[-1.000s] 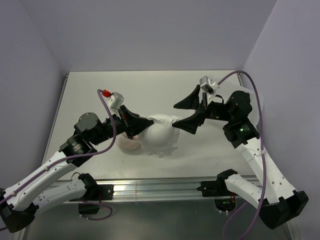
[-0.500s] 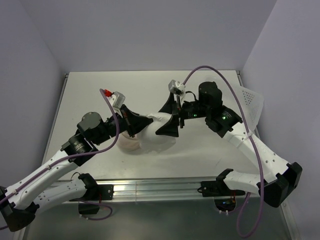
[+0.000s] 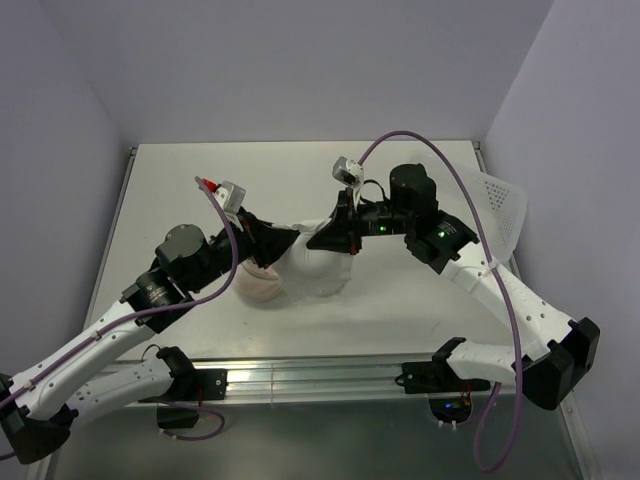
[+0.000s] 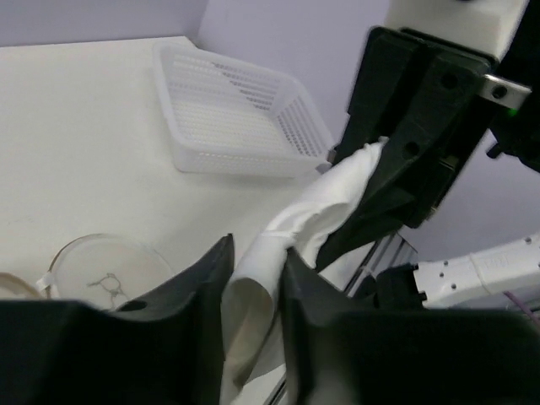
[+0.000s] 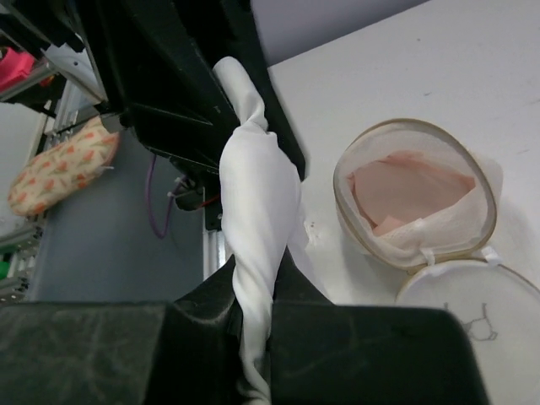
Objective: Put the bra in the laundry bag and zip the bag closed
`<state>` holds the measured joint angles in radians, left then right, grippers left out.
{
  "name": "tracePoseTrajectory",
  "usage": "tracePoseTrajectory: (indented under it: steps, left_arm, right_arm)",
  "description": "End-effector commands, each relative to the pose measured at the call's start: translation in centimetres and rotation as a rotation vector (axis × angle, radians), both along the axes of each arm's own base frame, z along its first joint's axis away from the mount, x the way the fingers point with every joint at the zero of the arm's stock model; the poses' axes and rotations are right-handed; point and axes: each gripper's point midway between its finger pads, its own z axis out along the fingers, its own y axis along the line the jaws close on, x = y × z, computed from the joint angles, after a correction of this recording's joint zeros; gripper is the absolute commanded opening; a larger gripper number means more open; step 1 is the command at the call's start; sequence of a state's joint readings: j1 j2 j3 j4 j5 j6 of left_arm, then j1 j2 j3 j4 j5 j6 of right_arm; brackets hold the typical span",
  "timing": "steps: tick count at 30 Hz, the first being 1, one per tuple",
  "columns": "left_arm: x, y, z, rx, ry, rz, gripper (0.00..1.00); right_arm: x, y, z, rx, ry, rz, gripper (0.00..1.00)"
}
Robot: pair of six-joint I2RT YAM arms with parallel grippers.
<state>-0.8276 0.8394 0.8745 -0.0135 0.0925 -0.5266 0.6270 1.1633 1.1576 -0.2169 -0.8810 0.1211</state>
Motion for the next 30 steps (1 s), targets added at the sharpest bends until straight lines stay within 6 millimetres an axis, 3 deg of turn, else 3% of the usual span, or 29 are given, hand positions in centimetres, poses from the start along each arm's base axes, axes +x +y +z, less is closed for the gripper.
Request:
tracePoseTrajectory:
  steps: [1, 3, 6, 9, 10, 14, 16, 18, 20, 22, 25, 29, 30]
  left_arm:
    - [1.5, 2.4, 1.3, -0.011, -0.004, 0.149, 0.37]
    - [3.0, 5.0, 0.5, 0.002, 0.052, 0.32, 0.59]
    - [4.6, 8.9, -1.2, 0.01, 0.121, 0.557, 0.73]
    - [4.9, 12.1, -4.2, 0.042, 0.203, 0.713, 0.73]
    - [4.8, 12.7, -6.1, 0.078, 0.233, 0.738, 0.72]
    - [4.9, 14.9, -9.9, 0.095, 0.312, 0.816, 0.7]
    - [5.1, 15.3, -12.0, 0.105, 0.35, 0.813, 0.7]
    - [5.6, 15.3, -12.4, 0.083, 0.359, 0.805, 0.7]
    - [5.9, 14.8, -13.7, 0.089, 0.38, 0.772, 0.69]
    - [6.1, 13.4, -13.7, 0.057, 0.367, 0.699, 0.68]
    - [6.6, 12.5, -13.9, 0.037, 0.36, 0.669, 0.63]
    - [7.4, 12.3, -15.5, 0.068, 0.395, 0.674, 0.55]
    - [7.4, 12.2, -15.7, 0.064, 0.399, 0.67, 0.49]
  right_arm:
    - [1.2, 0.6, 2.9, 0.088, -0.023, -0.069, 0.0]
    - [2.4, 0.7, 3.9, 0.123, -0.003, -0.143, 0.0]
    - [4.1, 0.8, 5.0, 0.191, 0.043, -0.246, 0.0]
    - [5.9, 0.9, 6.1, 0.275, 0.057, -0.33, 0.0]
    - [6.3, 1.0, 6.3, 0.289, 0.066, -0.344, 0.0]
    - [7.6, 1.6, 7.3, 0.376, 0.108, -0.377, 0.0]
    - [8.1, 1.9, 8.0, 0.423, 0.134, -0.377, 0.0]
    - [8.7, 2.4, 7.8, 0.445, 0.16, -0.378, 0.0]
    - [9.4, 3.0, 7.0, 0.444, 0.18, -0.382, 0.0]
    - [9.9, 3.6, 6.1, 0.446, 0.211, -0.375, 0.0]
    - [10.1, 4.2, 5.3, 0.455, 0.231, -0.378, 0.0]
    - [10.6, 4.6, 3.7, 0.471, 0.266, -0.397, 0.0]
    - [10.5, 4.6, 3.1, 0.481, 0.279, -0.4, 0.0]
